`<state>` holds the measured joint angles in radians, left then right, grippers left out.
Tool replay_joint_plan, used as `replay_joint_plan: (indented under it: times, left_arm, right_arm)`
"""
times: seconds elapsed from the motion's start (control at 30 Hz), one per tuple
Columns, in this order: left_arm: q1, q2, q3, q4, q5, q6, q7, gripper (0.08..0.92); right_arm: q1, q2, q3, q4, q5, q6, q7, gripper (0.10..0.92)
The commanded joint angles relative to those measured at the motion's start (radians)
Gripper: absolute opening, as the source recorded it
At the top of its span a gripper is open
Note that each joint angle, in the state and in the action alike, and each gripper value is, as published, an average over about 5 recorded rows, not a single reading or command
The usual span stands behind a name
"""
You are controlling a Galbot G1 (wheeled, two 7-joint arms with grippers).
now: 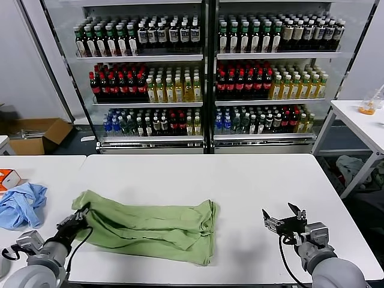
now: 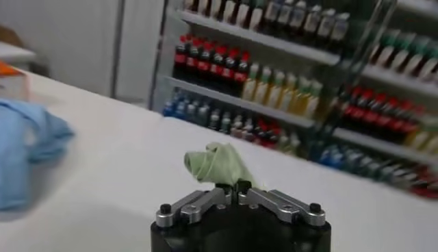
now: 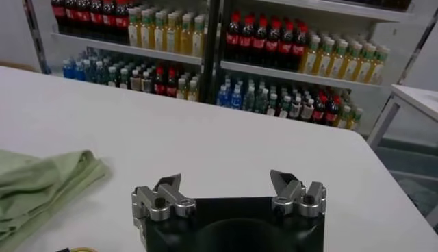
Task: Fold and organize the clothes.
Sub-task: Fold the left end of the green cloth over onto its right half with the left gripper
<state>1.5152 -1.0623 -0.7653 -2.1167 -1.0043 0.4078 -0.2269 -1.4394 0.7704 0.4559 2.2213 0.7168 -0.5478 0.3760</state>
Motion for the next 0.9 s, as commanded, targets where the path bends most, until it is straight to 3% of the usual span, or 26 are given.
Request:
replay_joint_plan:
  times: [0.03,0.37,0.9]
  left_arm:
    - [-0.021,-0.092,0.186,-0.175,-0.344,0.031,0.018,0.104]
    - [-0.114,-0.185,0.423,-0.078,-0.236,0.026,0.008,0.104]
    - [-0.299,-0.239,0.582,0.107,-0.151,0.017,-0.011,0.104]
  right_arm:
    - [0.006,-0.006,-0.003,-0.008,0.000,0.001,-0.002,0.823]
    - [0.025,-0.025,-0.008,-0.019,0.006,0.004,-0.007,0.823]
    - [0.043,-0.028,-0.017,-0.033,0.010,0.008,-0.010,0.823]
